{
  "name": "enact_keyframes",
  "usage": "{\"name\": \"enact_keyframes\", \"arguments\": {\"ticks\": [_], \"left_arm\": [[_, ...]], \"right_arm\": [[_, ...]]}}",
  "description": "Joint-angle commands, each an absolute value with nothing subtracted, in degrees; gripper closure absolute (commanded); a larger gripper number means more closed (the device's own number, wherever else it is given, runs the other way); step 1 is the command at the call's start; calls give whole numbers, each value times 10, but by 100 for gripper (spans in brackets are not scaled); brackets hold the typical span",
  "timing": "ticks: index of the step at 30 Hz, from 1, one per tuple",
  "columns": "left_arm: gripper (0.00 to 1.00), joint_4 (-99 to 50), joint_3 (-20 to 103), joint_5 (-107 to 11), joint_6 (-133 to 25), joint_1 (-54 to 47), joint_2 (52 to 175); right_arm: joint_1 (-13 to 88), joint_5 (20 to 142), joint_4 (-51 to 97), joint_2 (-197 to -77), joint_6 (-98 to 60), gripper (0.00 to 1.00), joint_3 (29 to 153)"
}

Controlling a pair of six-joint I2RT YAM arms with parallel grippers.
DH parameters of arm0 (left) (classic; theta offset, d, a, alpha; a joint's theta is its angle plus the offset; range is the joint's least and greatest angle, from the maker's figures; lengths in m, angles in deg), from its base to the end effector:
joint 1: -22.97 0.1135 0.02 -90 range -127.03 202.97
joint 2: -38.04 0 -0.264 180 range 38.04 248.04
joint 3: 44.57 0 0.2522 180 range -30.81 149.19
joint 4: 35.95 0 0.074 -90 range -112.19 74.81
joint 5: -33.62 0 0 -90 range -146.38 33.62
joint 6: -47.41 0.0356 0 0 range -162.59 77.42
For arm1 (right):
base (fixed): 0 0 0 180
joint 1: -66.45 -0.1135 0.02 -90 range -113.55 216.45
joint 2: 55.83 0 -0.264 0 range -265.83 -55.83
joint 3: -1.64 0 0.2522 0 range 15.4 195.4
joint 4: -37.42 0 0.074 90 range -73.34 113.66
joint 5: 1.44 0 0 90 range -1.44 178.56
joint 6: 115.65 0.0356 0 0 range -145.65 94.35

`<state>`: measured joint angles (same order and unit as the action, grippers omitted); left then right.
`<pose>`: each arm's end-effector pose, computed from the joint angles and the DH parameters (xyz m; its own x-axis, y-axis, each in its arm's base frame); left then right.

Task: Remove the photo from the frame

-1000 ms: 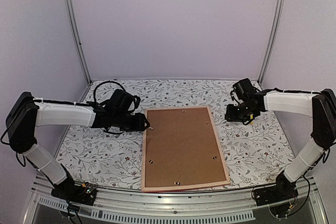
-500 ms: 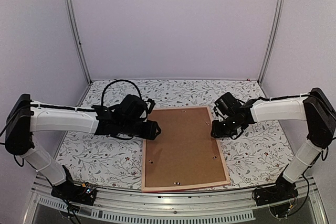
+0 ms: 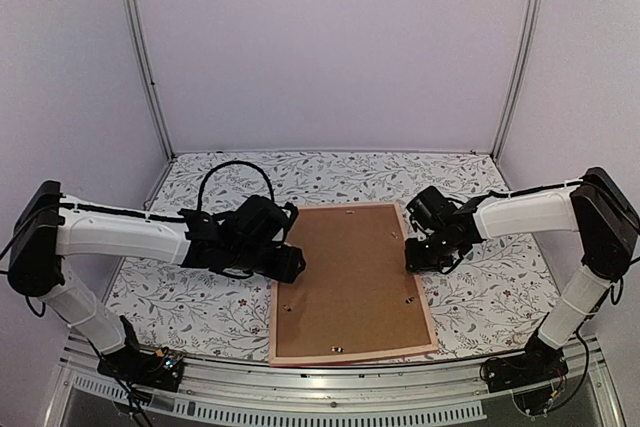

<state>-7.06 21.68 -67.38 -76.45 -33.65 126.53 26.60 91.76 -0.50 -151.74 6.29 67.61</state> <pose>0.1789 -0.2592 0.1971 -0.7757 0.1833 -0.6039 0.3873 0.8938 -0.2263 0.2370 0.1952 0.1488 -0.9334 -0.0910 -0.3472 -0.1530 0.9759 0.1555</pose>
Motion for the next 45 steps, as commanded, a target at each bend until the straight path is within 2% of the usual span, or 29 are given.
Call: {"name": "enact_keyframes", "arguments": {"ticks": [1, 7, 12, 21, 30, 45], "left_arm": [[38, -64, 213, -692, -739, -372, 1258], [32, -73, 214, -688, -717, -394, 1266], [24, -95, 218, -689, -685, -400, 1275], [12, -75, 277, -724, -611, -424, 1332], [1, -39, 327, -808, -547, -521, 1378], [0, 109, 508, -1050, -560, -635, 1582]], "right_arm": [[260, 932, -27, -1532, 84, 77, 678], [260, 941, -40, -1550, 105, 95, 707], [260, 965, -61, -1599, 116, 100, 769], [282, 972, -101, -1674, 103, 100, 904], [295, 985, -183, -1681, 55, 100, 1001], [295, 989, -266, -1694, 30, 100, 1093]]}}
